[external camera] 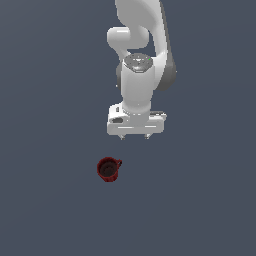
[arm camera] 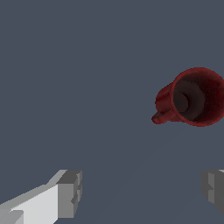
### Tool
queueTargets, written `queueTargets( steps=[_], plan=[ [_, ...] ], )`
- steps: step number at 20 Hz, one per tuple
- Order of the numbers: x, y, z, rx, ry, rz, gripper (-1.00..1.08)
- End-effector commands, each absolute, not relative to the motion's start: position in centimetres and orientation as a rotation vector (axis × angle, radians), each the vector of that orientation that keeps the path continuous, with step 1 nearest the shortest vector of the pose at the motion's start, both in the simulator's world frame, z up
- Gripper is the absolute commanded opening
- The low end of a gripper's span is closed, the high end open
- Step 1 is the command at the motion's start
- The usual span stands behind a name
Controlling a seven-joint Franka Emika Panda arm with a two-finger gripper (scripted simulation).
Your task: Pick up the object and move it to a goal position.
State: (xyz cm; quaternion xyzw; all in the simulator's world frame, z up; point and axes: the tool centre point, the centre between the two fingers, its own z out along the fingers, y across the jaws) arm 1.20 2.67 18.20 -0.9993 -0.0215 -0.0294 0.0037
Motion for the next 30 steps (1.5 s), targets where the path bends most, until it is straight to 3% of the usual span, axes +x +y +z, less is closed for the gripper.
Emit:
queueTargets(
  steps=[1,17,30],
  plan=[
    [1.2,2.7,18.2,-3.132,-0.068,-0.092,0.28],
    [1.6,3.1,18.7,-3.125,-0.132,-0.105,0.28],
    [2.5,1.0,17.2,-3.11,-0.514,-0.118,0.28]
  ],
)
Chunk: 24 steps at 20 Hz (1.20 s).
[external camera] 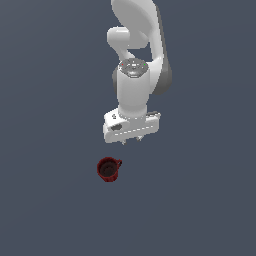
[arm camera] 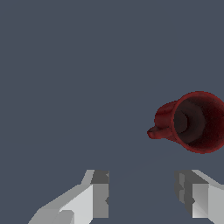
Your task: Pick up the object and move it to a goal position.
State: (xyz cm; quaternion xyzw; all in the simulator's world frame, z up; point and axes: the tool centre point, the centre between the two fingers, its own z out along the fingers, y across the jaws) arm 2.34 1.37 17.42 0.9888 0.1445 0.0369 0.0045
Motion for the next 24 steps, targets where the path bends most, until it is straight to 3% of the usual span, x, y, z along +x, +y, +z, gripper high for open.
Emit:
queueTargets(
  steps=[1,24],
  plan=[
    [2.6,0.8,17.0,3.075,0.549,0.118,0.28],
    [4.2,-4.1,13.2,2.741,1.386,0.123,0.28]
  ],
)
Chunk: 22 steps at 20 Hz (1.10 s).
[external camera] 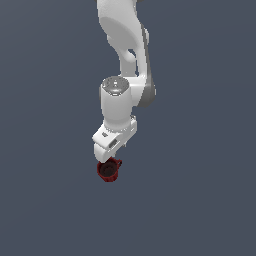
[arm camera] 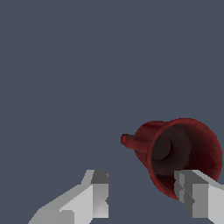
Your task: Pick up the object and move it to a goal position.
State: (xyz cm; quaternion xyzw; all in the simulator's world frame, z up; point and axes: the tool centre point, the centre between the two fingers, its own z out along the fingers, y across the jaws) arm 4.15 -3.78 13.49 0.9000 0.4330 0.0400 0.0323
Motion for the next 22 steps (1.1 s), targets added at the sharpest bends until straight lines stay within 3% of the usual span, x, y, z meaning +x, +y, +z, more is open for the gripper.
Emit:
queueTargets(
  steps=[1,22],
  plan=[
    [4.3,-4.3,13.1,2.721,1.42,0.123,0.28],
    [5.1,-7.7,10.5,2.349,1.925,0.12,0.28]
  ],
)
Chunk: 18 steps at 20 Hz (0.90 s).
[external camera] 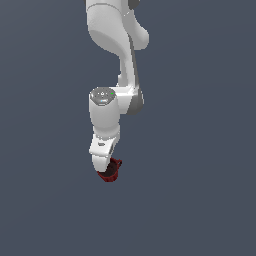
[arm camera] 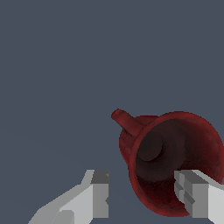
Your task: Pick up the object and move it to a goal position.
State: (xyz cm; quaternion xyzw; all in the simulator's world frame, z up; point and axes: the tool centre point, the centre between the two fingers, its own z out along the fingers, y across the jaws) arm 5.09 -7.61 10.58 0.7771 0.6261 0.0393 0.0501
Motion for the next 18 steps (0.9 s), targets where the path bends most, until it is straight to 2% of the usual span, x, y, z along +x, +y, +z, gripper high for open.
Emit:
queueTargets(
  steps=[1,9,18],
  plan=[
    [5.1,-7.8,10.5,2.342,1.933,0.12,0.28],
    [5.2,-7.9,10.2,2.33,1.946,0.119,0.28],
    [5.4,-8.0,7.5,2.325,1.951,0.119,0.28]
  ],
)
